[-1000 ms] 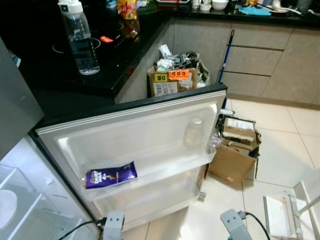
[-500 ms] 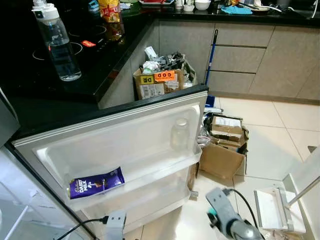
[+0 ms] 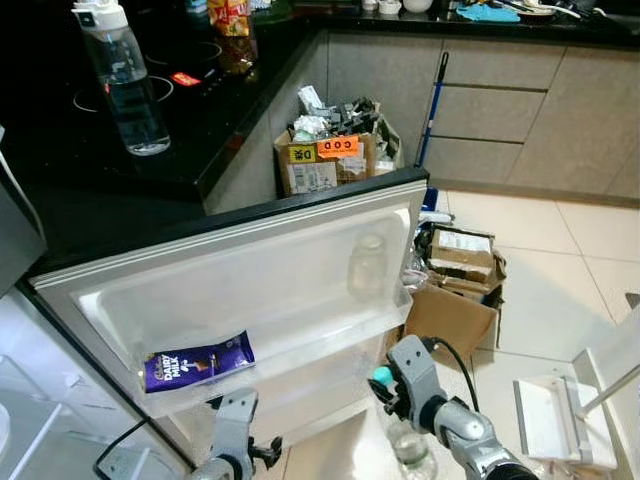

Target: Restocking fridge

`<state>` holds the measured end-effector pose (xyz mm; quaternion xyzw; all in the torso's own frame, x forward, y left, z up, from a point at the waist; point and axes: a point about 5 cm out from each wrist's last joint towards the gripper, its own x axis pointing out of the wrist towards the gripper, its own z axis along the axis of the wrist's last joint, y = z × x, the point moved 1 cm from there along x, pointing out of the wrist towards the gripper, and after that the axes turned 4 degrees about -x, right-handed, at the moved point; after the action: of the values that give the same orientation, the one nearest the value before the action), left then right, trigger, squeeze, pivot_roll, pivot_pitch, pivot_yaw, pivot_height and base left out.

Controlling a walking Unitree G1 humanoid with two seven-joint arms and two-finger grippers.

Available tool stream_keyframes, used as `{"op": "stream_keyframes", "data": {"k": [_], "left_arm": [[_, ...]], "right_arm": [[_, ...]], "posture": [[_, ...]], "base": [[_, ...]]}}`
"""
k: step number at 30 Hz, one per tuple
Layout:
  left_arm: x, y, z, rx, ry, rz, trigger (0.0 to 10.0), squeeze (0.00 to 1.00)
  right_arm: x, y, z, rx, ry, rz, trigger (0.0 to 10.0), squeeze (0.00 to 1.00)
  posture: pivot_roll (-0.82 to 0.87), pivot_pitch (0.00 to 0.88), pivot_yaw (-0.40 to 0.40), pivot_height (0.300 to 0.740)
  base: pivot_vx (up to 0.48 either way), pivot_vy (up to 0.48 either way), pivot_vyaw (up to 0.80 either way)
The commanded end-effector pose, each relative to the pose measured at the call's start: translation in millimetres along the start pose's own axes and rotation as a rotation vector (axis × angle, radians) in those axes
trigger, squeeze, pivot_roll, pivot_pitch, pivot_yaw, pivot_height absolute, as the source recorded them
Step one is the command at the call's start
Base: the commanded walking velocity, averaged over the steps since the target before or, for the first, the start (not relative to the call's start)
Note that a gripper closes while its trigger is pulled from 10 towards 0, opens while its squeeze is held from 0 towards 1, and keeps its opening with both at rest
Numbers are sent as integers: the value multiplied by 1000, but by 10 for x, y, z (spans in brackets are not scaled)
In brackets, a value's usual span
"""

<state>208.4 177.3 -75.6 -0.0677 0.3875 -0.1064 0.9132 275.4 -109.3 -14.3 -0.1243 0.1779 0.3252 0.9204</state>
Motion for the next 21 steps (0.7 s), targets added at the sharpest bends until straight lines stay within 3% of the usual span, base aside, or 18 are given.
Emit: {"op": "stream_keyframes", "data": {"k": [1, 8, 21], "left_arm": [[-4, 79, 212, 41, -91, 2, 10000, 0], [-27, 86, 164, 27, -83, -28, 10000, 0], [-18, 27, 154, 31, -85, -72, 10000, 0]], "right_arm": [[2, -57, 42, -10, -13, -16, 10000, 0], [17, -116, 139, 11, -58, -10, 10000, 0], [26, 50, 194, 0, -116, 142, 10000, 0]], "posture": [[-38, 0, -10, 735], [-37, 0, -10, 705], [-38, 0, -9, 660]], "base": [[0, 0, 0], [0, 0, 0], [0, 0, 0]]}}
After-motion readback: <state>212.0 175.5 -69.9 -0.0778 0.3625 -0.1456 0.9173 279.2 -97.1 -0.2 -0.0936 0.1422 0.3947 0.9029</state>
